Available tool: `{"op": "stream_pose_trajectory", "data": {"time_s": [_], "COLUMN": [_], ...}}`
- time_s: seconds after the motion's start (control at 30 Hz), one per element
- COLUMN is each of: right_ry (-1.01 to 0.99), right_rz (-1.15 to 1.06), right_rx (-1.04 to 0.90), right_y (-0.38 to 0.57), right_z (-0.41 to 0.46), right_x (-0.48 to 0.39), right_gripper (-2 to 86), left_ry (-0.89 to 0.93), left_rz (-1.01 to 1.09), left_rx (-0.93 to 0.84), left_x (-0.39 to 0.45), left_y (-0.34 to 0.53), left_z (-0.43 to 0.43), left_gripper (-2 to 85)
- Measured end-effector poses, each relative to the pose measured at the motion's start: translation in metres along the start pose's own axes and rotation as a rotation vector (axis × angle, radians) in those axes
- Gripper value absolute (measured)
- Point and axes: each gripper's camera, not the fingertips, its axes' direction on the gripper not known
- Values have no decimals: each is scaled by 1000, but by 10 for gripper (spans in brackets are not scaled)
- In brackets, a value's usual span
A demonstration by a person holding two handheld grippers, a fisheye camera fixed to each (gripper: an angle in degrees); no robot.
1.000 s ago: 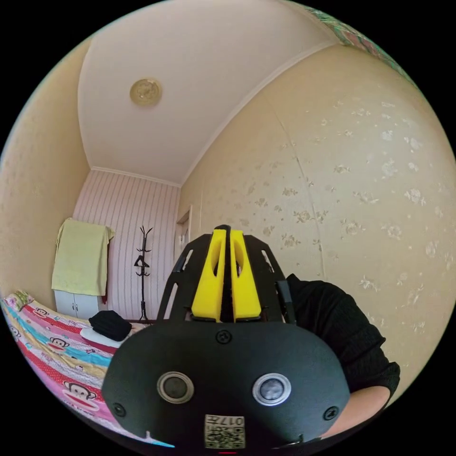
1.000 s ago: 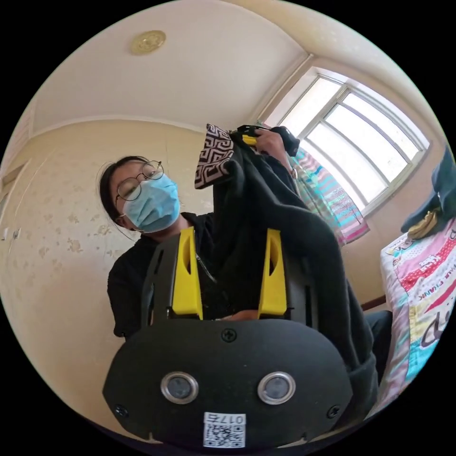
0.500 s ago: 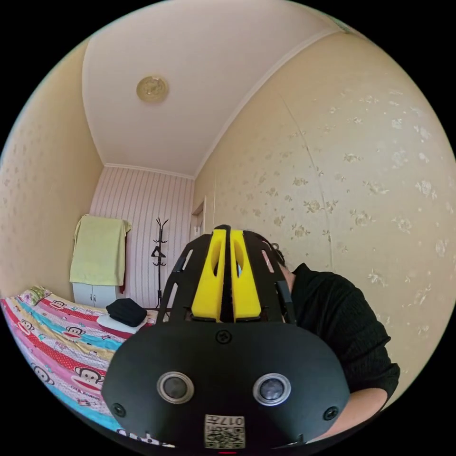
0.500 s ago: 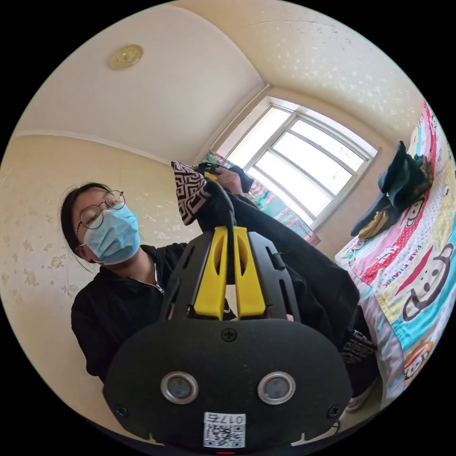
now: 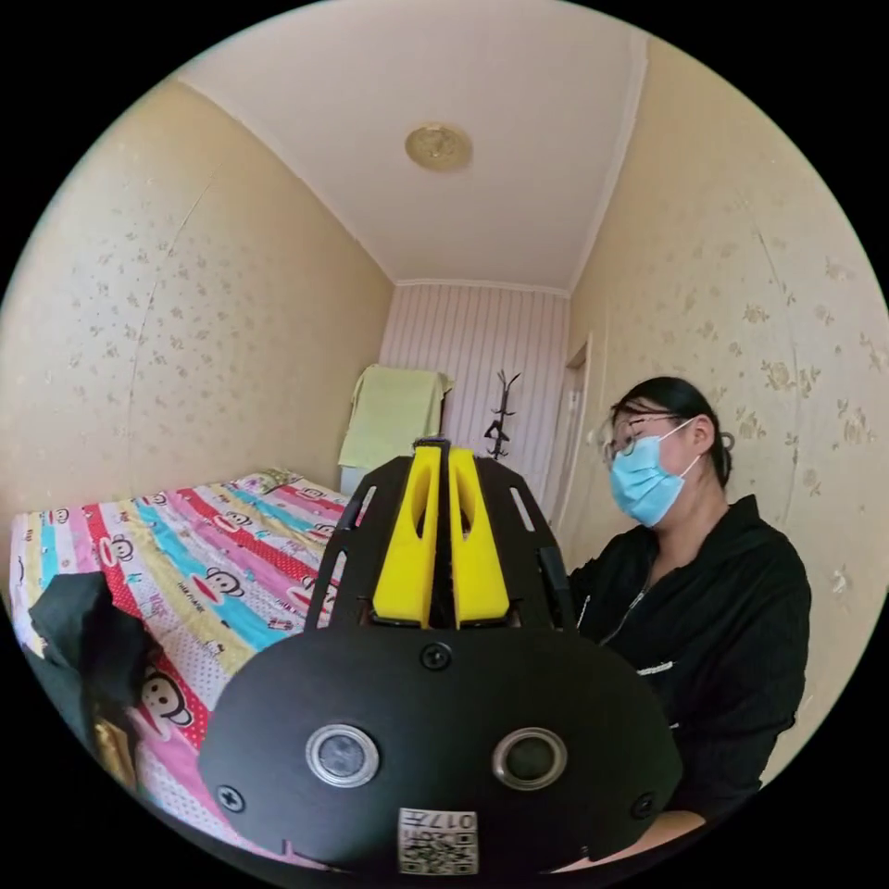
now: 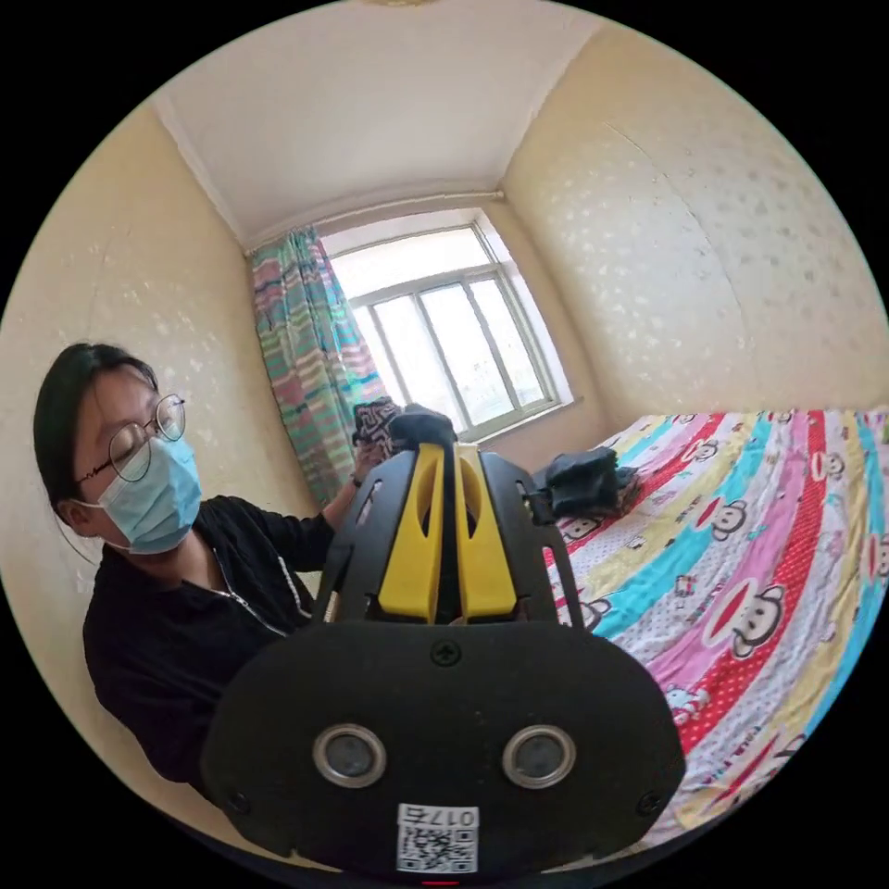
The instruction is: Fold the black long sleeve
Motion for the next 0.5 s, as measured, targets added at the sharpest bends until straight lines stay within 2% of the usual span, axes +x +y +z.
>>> {"op": "stream_pose_trajectory", "data": {"time_s": [0.17, 0.37, 0.5], "right_ry": [323, 414, 524], "right_rz": [-214, -349, -415], "right_rx": [-67, 22, 12], "right_y": [-86, -132, -138], "right_z": [21, 37, 47], "right_x": [-92, -177, -206], "right_gripper": [17, 18, 21], "left_ry": [-191, -458, -644], "left_rz": [37, 191, 266], "left_rx": [-68, 65, 192], "left_x": [32, 101, 143], "left_y": [-38, -92, -111], "left_z": [10, 5, 12], "left_gripper": [-8, -8, -7]}}
